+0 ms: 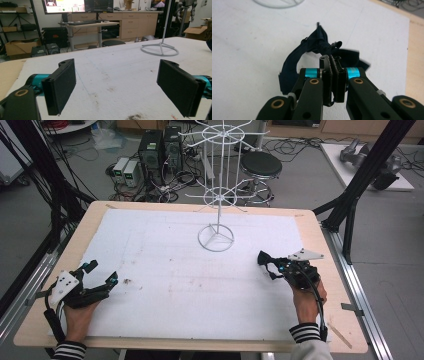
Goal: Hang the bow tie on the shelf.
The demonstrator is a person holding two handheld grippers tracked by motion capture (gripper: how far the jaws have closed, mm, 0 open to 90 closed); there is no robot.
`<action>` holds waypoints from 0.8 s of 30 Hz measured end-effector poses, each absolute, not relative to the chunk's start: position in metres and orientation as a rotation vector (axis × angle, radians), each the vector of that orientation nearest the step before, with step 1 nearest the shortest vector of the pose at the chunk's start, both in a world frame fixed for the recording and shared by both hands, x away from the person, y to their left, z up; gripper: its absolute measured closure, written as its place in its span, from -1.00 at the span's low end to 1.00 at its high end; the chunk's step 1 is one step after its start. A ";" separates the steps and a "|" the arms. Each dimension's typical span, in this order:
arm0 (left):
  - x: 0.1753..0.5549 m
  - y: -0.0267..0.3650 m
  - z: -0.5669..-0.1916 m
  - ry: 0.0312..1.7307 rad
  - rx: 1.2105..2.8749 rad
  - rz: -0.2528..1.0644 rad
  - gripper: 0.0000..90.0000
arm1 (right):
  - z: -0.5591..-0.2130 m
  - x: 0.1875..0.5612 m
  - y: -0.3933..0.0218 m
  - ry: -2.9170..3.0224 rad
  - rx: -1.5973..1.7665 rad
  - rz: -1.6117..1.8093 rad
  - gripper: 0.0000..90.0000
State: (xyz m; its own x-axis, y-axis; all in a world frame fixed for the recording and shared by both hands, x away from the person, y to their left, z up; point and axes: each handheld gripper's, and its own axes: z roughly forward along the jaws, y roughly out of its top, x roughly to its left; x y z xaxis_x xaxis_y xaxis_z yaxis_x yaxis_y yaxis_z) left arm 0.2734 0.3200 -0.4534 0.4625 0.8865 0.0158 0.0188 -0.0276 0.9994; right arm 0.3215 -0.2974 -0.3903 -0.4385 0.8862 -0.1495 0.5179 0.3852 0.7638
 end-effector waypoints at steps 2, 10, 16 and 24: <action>0.274 0.320 -0.453 0.855 1.431 0.850 -0.64 | -0.388 0.320 -0.296 2.076 1.174 0.901 0.96; 0.273 0.320 -0.453 0.854 1.434 0.851 -0.64 | -0.378 0.313 -0.284 2.027 1.062 0.980 0.96; 0.273 0.320 -0.453 0.855 1.431 0.850 -0.64 | -0.366 0.310 -0.274 2.006 0.989 1.054 0.96; 0.274 0.320 -0.453 0.855 1.430 0.850 -0.64 | -0.349 0.311 -0.264 1.988 0.949 1.178 0.96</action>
